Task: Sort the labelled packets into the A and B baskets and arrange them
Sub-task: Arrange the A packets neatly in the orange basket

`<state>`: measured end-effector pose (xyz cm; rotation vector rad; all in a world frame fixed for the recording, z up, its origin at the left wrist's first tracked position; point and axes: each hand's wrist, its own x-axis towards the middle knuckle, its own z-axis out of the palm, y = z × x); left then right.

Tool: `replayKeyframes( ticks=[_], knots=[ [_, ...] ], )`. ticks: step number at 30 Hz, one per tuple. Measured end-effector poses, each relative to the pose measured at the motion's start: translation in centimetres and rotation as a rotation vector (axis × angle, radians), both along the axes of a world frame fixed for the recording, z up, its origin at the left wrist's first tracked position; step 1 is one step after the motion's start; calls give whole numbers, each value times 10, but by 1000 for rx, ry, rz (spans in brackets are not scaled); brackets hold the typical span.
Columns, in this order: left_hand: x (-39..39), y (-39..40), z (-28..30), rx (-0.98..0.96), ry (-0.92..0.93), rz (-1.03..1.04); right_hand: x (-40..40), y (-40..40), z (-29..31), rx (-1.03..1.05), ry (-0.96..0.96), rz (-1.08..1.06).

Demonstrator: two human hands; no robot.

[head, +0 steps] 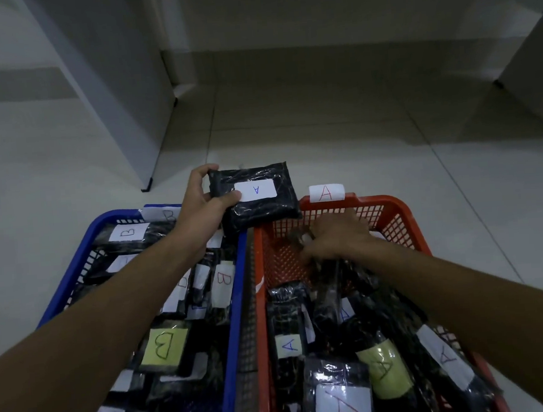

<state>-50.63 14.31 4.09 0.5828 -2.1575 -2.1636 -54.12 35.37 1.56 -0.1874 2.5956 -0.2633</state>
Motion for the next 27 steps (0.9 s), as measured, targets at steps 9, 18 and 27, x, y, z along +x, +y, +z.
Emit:
replayKeyframes(
  ticks=[9,18,27],
  knots=[
    [-11,35,18,39,18,-45,34,71,62,-403,174,286],
    [-6,46,11,-71,-12,-217,63,89,86,-260,262,554],
    [-2,58,13,-76,33,-313,106,96,86,-340,-99,556]
  ],
)
